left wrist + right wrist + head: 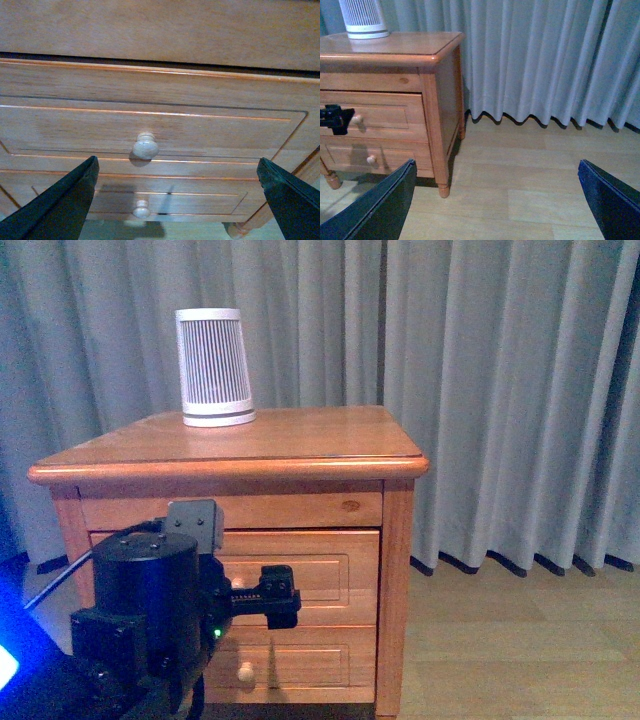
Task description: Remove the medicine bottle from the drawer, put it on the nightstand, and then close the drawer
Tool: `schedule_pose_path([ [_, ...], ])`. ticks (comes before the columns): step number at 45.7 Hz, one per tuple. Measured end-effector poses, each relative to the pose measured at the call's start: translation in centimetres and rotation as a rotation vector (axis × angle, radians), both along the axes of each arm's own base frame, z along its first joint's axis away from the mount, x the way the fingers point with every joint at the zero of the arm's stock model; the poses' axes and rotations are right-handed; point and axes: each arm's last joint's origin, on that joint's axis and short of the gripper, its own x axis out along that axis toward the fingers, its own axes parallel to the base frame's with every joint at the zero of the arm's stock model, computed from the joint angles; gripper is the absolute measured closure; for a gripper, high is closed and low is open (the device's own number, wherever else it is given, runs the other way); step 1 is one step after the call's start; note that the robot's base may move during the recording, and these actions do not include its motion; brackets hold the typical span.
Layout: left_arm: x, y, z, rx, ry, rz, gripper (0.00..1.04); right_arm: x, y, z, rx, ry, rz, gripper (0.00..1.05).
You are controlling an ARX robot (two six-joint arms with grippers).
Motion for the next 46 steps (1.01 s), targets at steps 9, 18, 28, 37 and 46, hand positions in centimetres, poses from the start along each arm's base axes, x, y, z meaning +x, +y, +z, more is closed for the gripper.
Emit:
schedule_pose_path([
  [9,2.1,-0.4,-1.9,0.026,0.019,0.0,0.07,0.0,0.0,0.0,0.0,0.0,0.0,0.07],
  [18,4.3,-0.3,-2.8,0.034,0.029,0.005,0.07,0.0,0.0,0.0,0.0,0.0,0.0,0.07],
  [28,5.7,0.2,-3.9,0.039,0.048,0.021,0.07,0.0,0.0,0.0,0.0,0.0,0.0,0.07],
  [37,6.3,0.5,-5.0,0.042,0.065,0.029,0.07,0.0,0.0,0.0,0.0,0.0,0.0,0.07],
  [46,7.0,0.4,-5.1,0.04,0.059,0.032,0.07,0.0,0.0,0.0,0.0,0.0,0.0,0.07],
])
